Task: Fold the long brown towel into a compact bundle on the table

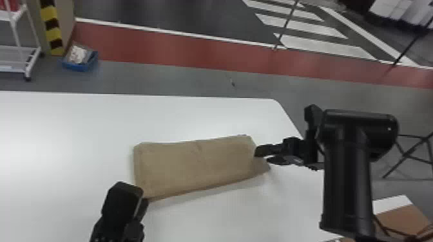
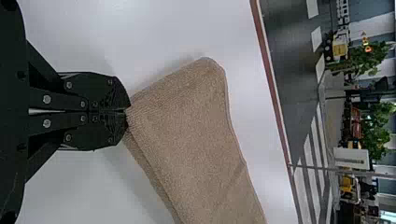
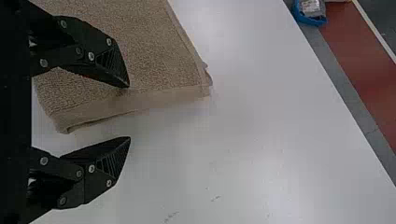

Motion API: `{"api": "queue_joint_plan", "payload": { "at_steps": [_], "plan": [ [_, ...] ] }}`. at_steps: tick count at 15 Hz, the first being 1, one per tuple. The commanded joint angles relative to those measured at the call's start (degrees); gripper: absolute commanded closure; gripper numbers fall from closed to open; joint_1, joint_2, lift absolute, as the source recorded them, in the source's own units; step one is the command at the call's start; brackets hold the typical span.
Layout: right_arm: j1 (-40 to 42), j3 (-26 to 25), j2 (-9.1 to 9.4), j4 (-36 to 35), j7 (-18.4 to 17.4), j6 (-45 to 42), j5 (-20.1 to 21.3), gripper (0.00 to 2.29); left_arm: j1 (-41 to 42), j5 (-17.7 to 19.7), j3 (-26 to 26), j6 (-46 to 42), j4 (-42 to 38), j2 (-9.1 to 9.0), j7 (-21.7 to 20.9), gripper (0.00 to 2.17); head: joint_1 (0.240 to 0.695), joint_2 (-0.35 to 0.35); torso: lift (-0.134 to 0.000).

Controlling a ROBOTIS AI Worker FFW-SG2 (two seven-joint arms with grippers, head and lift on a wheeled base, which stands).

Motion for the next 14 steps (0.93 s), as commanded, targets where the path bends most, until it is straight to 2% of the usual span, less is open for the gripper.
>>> {"api": "queue_joint_plan", "payload": {
  "at_steps": [1, 4, 7, 8, 10, 12, 14],
  "plan": [
    [-0.10, 0.16, 0.18, 0.58, -0.37, 0.29, 0.36, 0.59, 0.10, 0.06, 0.11, -0.18, -0.05, -0.15, -0.05, 1.94, 0.695, -0.350, -0.125],
    [-0.45, 0.25, 0.71, 1.28, -1.69, 0.29, 0.28, 0.70, 0.10, 0.06, 0.11, -0.35, -0.14, -0.15, -0.05, 1.94, 0.695, -0.350, -0.125],
    [-1.06, -0.37, 1.32, 1.37, -1.95, 0.29, -0.51, 0.71, 0.10, 0.06, 0.29, -0.53, -0.14, -0.15, -0.05, 1.94, 0.695, -0.350, -0.125],
    [-1.33, -0.90, 1.50, 1.37, -1.95, 0.29, -1.04, 0.82, 0.10, 0.06, 0.38, -0.70, -0.14, -0.15, -0.13, 1.94, 0.695, -0.350, -0.125],
    [-1.33, -1.25, 1.50, 1.28, -1.86, 0.29, -1.57, 0.85, -0.17, 0.15, 0.46, -0.70, -0.05, -0.15, -0.22, 1.94, 0.695, -0.350, -0.125],
    [-1.33, -1.42, 1.41, 1.28, -1.69, 0.29, -1.57, 1.17, -0.26, 0.24, 0.90, -0.88, 0.13, -0.15, -0.40, 1.94, 0.695, -0.350, -0.125],
    [-1.33, -2.30, 1.59, 1.28, -1.95, 0.29, -1.83, 1.16, -0.26, 0.42, 0.99, -0.88, 0.21, -0.15, -0.40, 1.94, 0.695, -0.350, -0.125]
  ]
}}
